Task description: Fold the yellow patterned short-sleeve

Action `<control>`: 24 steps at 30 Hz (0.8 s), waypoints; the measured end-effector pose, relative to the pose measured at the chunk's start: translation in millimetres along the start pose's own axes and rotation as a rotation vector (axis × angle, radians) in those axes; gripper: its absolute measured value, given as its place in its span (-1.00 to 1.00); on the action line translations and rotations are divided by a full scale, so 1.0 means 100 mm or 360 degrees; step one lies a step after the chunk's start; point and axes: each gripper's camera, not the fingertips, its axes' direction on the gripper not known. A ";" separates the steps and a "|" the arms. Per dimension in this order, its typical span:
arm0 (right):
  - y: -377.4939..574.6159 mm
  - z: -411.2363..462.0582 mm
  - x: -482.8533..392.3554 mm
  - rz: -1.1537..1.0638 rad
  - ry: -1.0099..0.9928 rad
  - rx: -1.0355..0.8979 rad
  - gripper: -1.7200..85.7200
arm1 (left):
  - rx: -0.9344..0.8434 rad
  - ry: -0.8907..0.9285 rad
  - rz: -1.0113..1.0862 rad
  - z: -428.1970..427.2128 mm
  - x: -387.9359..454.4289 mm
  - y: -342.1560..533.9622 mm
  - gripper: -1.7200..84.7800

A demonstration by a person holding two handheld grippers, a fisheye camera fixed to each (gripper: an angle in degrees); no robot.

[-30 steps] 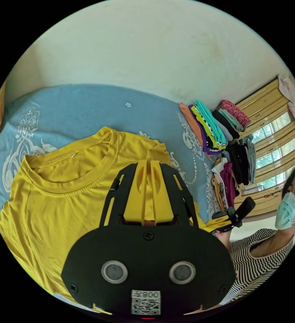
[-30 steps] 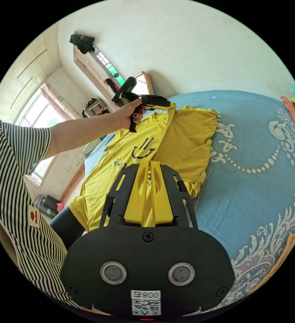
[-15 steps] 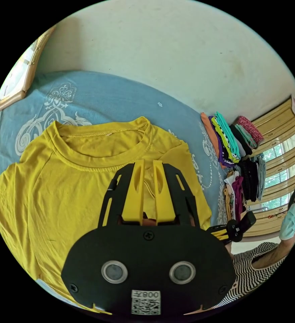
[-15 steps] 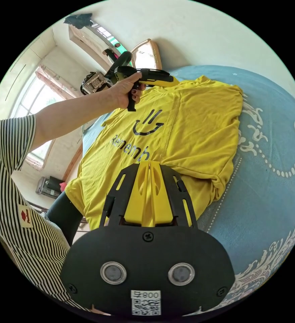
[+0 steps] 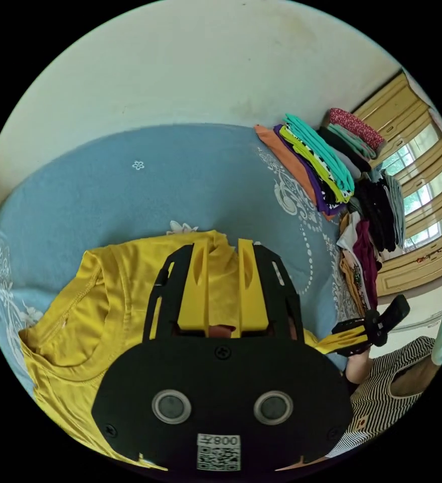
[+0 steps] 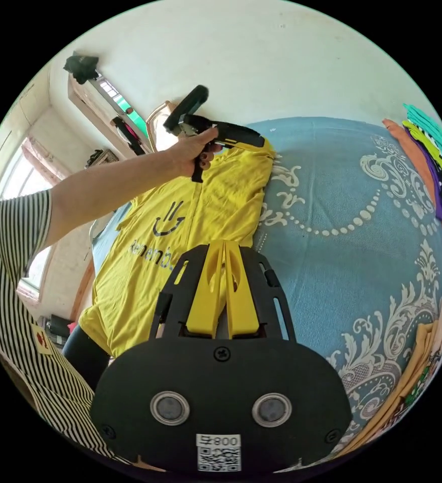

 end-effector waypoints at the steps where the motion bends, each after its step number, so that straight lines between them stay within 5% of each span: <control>1: -0.02 0.05 -0.02 -0.0011 0.0056 -0.0049 -0.96 | -0.0044 -0.0019 0.0001 0.04 0.01 -0.03 -0.83; 12: -0.07 0.07 0.00 0.0026 0.0039 -0.0186 -0.96 | 0.0102 -0.0168 -0.0122 0.13 0.06 -0.12 -0.95; 24: -0.08 -0.14 -0.12 0.0037 0.0051 -0.0111 -0.96 | 0.0153 -0.0070 -0.0161 0.09 -0.01 0.16 -0.84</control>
